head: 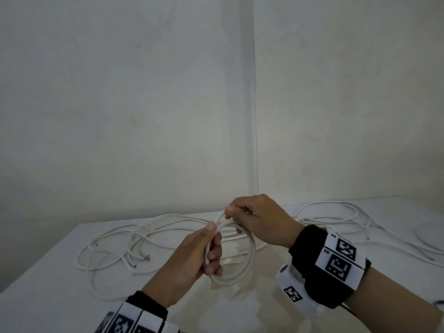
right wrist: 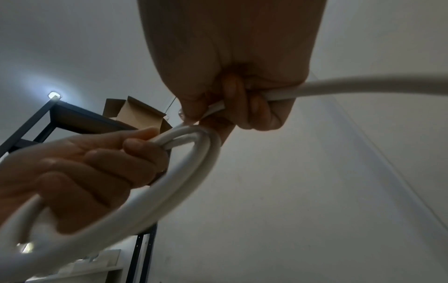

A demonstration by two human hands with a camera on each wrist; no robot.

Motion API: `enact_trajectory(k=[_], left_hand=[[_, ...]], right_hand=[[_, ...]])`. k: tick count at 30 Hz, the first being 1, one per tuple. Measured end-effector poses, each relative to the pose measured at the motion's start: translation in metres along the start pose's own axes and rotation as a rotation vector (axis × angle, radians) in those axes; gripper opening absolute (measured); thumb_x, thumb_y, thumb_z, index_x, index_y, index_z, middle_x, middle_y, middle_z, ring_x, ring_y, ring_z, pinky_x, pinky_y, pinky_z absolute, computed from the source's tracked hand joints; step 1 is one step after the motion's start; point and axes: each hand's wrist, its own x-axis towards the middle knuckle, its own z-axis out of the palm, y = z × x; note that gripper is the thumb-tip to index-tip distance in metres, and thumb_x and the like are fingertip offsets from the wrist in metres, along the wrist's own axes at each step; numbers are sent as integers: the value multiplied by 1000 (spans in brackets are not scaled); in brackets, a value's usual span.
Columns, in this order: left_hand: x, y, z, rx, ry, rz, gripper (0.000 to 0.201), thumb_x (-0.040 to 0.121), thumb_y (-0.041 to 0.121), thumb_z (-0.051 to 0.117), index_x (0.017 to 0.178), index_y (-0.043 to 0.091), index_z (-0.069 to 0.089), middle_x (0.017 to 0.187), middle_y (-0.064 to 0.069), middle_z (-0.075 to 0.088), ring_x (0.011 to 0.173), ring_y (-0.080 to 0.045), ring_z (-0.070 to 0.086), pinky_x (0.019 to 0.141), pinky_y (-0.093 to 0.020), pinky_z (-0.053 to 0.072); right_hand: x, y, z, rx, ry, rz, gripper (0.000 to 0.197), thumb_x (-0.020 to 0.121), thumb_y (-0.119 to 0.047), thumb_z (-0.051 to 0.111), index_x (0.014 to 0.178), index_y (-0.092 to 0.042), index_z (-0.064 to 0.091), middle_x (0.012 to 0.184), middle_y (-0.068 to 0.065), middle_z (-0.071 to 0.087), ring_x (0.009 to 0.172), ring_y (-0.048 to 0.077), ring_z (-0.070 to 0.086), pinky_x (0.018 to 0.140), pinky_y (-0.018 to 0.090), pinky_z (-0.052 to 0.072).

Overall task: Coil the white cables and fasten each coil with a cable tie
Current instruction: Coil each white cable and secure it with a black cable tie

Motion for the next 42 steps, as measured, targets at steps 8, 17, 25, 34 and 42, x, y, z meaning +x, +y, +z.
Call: enact_trajectory(k=[8,17,25,34,42], left_hand=[[-2,4,2,-33,25,10,42,96,37,29,69,9,45,48,4,30,35,-6,24,44,-21,39],[1,0,-4,-210,96,18,42,97,34,30,66,8,43,45,4,29,32,-5,23,40,-19,36],[1,5,-9,6,79,15,34,98,24,34,74,6,49,48,2,39,39,-10,37,50,-23,47],[6,7,-20,-290,246,74,35,98,24,34,65,11,40,42,8,26,29,-3,21,33,-15,29],[9,16,-63,-495,352,180,37,98,28,30,65,15,37,37,9,27,26,-2,24,31,-12,29]], right_hand=[[4,1,1,52,116,28,33,94,-32,48,61,-28,53,41,-17,51,45,1,48,51,11,35],[-8,-3,7,304,-105,71,39,100,-21,36,63,-21,50,50,-12,52,49,0,39,55,16,34],[-6,3,7,181,-43,43,35,98,-23,41,63,-28,45,57,-5,42,55,10,37,56,25,33],[-13,26,8,193,20,37,19,98,-22,41,91,-17,57,64,-5,48,60,6,41,61,17,35],[-31,76,0,19,66,125,19,97,-18,41,88,-34,42,63,-6,42,55,6,38,57,17,33]])
